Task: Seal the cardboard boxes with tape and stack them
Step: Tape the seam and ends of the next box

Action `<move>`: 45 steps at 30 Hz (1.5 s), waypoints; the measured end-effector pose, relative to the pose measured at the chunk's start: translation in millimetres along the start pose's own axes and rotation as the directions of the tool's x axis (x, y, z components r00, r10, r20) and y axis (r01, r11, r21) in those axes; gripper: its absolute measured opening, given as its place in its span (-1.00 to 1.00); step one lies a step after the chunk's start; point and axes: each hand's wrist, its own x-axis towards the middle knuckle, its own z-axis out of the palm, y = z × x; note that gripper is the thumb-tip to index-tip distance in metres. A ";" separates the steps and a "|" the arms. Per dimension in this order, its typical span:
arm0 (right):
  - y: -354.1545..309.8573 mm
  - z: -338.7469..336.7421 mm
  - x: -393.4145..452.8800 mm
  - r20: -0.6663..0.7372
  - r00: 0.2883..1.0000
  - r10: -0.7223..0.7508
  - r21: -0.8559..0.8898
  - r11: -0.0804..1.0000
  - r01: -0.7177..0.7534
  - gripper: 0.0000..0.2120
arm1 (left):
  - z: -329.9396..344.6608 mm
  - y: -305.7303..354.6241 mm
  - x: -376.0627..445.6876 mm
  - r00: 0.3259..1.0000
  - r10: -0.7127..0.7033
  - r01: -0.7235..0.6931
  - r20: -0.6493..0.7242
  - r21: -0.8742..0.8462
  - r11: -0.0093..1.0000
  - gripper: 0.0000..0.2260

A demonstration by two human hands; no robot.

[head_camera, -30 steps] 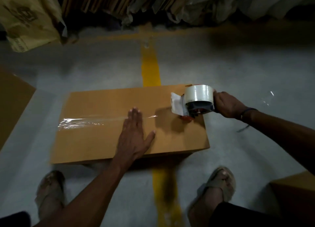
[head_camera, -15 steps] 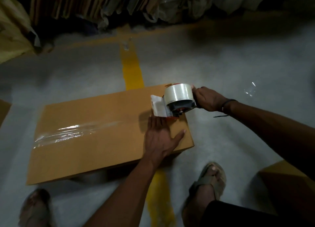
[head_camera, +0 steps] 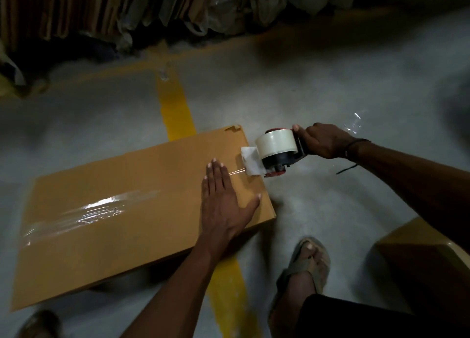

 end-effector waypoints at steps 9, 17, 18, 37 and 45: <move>-12.5 -7.8 10.6 0.128 0.992 0.022 0.077 0.996 -0.032 -0.30 | -61.2 86.6 82.3 0.740 -0.502 0.671 0.448 -0.551 0.497 0.47; -14.7 -0.3 18.2 0.214 0.974 0.070 0.179 0.978 -0.110 -0.23 | -50.9 85.6 124.2 0.732 -0.378 0.673 0.567 -0.689 0.268 0.49; -15.0 -0.3 19.4 0.195 0.978 0.071 0.159 0.982 -0.103 -0.23 | -48.2 83.1 125.2 0.740 -0.363 0.664 0.566 -0.699 0.264 0.51; -12.1 3.7 18.0 0.441 0.866 0.233 0.248 0.896 -0.367 -0.11 | 6.1 62.7 183.1 0.729 -0.338 0.679 0.595 -0.566 0.468 0.47; -15.7 4.0 18.5 0.317 0.919 0.235 0.224 0.923 -0.313 -0.27 | -51.0 89.3 147.4 0.756 -0.352 0.654 0.552 -0.652 0.383 0.13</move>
